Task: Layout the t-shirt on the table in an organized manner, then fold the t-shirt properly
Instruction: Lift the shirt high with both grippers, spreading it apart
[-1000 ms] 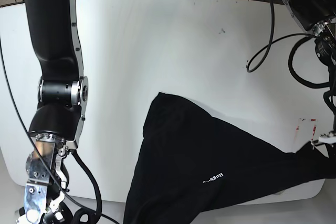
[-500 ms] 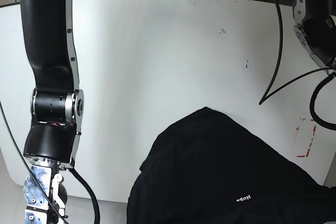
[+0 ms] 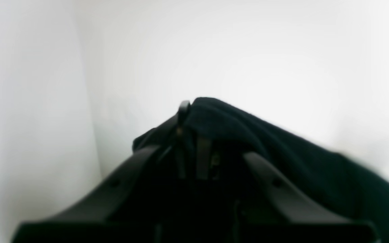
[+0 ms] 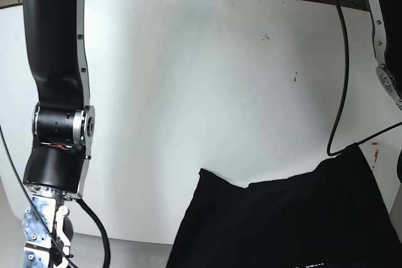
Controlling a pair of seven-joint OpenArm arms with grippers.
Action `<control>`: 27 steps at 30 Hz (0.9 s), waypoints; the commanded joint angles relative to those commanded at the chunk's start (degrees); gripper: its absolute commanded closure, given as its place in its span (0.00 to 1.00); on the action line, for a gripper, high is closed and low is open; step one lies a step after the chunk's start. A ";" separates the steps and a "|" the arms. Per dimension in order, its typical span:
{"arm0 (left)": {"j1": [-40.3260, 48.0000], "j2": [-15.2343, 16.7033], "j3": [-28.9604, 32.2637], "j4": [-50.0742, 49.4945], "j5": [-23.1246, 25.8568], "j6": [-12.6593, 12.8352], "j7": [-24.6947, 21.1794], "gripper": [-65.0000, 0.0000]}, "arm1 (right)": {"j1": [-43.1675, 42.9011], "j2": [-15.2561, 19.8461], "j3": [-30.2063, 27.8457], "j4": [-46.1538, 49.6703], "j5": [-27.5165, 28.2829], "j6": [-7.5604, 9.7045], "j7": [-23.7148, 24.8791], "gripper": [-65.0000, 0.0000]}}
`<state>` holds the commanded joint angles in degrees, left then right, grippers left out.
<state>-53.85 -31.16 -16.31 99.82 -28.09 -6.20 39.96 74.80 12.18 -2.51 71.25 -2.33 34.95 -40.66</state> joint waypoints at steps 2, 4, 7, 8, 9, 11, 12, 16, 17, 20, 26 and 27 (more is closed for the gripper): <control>0.26 0.00 0.00 0.00 0.00 -0.09 0.09 0.98 | 0.00 1.32 0.26 0.09 0.00 0.00 -0.26 0.99; 0.53 0.00 0.62 0.00 0.00 -0.09 0.18 0.98 | 0.00 2.29 0.26 1.05 0.18 0.00 -0.88 0.99; 4.04 0.00 1.23 0.18 -0.09 -0.09 0.18 0.98 | 0.00 3.69 0.35 5.19 0.26 0.00 -2.02 0.99; 5.10 0.00 1.23 0.18 -0.09 -0.09 0.18 0.98 | 0.00 3.96 0.35 6.33 0.26 0.00 -2.46 0.99; 6.42 0.00 1.23 0.26 -0.09 -0.09 0.18 0.98 | 0.00 4.31 0.35 7.56 0.26 0.00 -2.90 0.99; 8.62 0.18 1.32 0.26 -0.09 -0.09 0.09 0.98 | -1.96 4.84 0.44 9.93 0.26 0.00 -3.78 0.99; 10.73 0.35 1.32 0.26 -0.18 -0.09 0.09 0.98 | -4.51 5.27 0.44 11.96 0.26 0.00 -4.75 0.99; 16.97 2.29 1.05 0.88 -0.18 -0.09 -0.09 0.98 | -13.75 6.07 2.81 19.69 0.18 0.00 -6.77 0.99; 18.02 2.55 1.05 1.14 -0.18 -0.09 -0.09 0.98 | -15.15 6.07 3.52 20.66 0.18 0.00 -7.03 0.99; 24.35 2.81 0.70 2.64 -0.18 -0.09 -0.09 0.98 | -22.36 5.89 5.98 24.44 0.26 0.00 -8.09 0.99; 33.67 6.24 -1.05 4.31 -0.18 -2.11 -0.18 0.98 | -36.34 2.73 11.08 31.12 0.18 0.00 -8.18 0.99; 35.25 6.59 -1.41 4.31 -0.18 -2.90 -0.18 0.98 | -38.27 2.20 11.87 32.09 0.18 0.00 -8.18 0.99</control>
<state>-18.59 -24.57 -17.71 104.13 -28.26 -9.10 39.78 36.53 14.37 9.36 103.34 -2.15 34.95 -48.84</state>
